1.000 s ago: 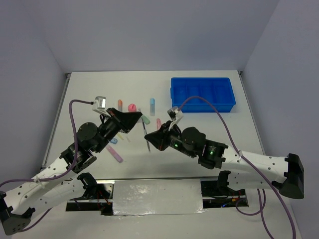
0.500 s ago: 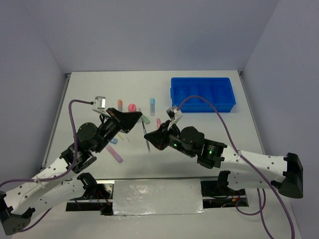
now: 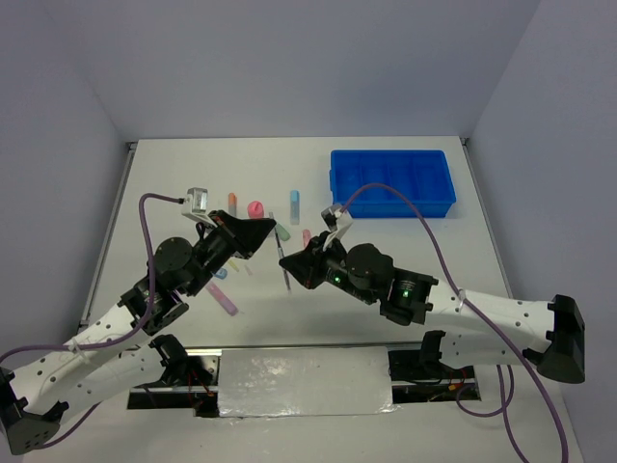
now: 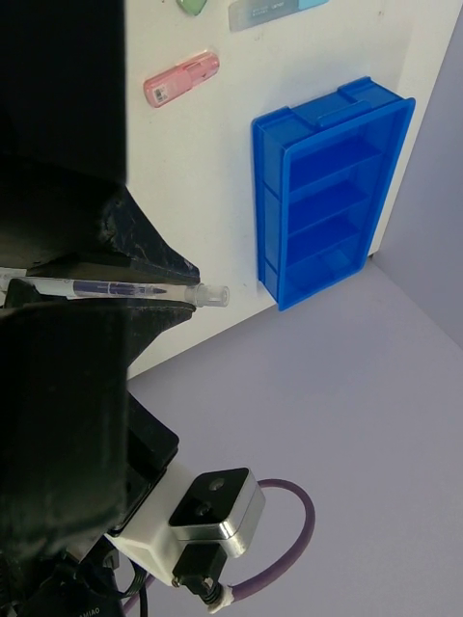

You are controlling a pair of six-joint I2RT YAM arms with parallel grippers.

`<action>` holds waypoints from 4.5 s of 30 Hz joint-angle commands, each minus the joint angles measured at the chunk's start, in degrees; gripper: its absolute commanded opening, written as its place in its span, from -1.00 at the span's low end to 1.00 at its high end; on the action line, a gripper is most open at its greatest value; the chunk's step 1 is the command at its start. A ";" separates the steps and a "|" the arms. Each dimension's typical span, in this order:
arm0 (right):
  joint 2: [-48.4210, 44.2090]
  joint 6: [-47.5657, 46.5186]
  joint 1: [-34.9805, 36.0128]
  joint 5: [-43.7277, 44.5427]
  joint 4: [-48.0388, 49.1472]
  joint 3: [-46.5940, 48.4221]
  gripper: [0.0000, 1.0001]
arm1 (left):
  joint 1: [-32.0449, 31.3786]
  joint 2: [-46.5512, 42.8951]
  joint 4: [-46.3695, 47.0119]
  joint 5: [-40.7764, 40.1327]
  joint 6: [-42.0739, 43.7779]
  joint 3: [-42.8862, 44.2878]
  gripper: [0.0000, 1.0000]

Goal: Sort the stationery into containers
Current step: Close the pen cap on the pen.

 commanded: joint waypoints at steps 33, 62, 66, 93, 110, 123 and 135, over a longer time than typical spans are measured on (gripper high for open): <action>-0.31 -3.56 -0.38 3.58 -1.69 10.21 -1.00 | -0.08 -0.07 -1.98 0.04 2.54 1.19 -1.00; 0.74 -6.18 -0.38 7.45 8.77 8.35 -1.00 | -0.08 -0.43 1.18 4.33 0.33 -0.04 -1.00; 0.65 -8.82 -0.12 5.44 8.68 8.45 -1.00 | -0.08 0.71 0.57 6.53 3.32 1.62 -0.69; 0.74 -13.13 -0.55 -7.32 7.63 5.81 -0.74 | -0.08 -0.25 9.70 30.44 18.89 5.15 -1.00; -0.93 -13.40 -0.55 -5.29 4.11 5.63 -1.00 | -0.08 2.03 -1.36 16.82 20.73 12.96 0.77; -0.49 -13.84 -0.47 -5.47 3.32 7.04 -1.00 | -0.08 4.23 -2.07 16.82 20.29 12.53 0.16; -1.81 -15.33 -0.55 -5.74 6.48 7.12 -1.00 | -0.08 5.02 -1.72 19.88 15.29 7.71 -1.00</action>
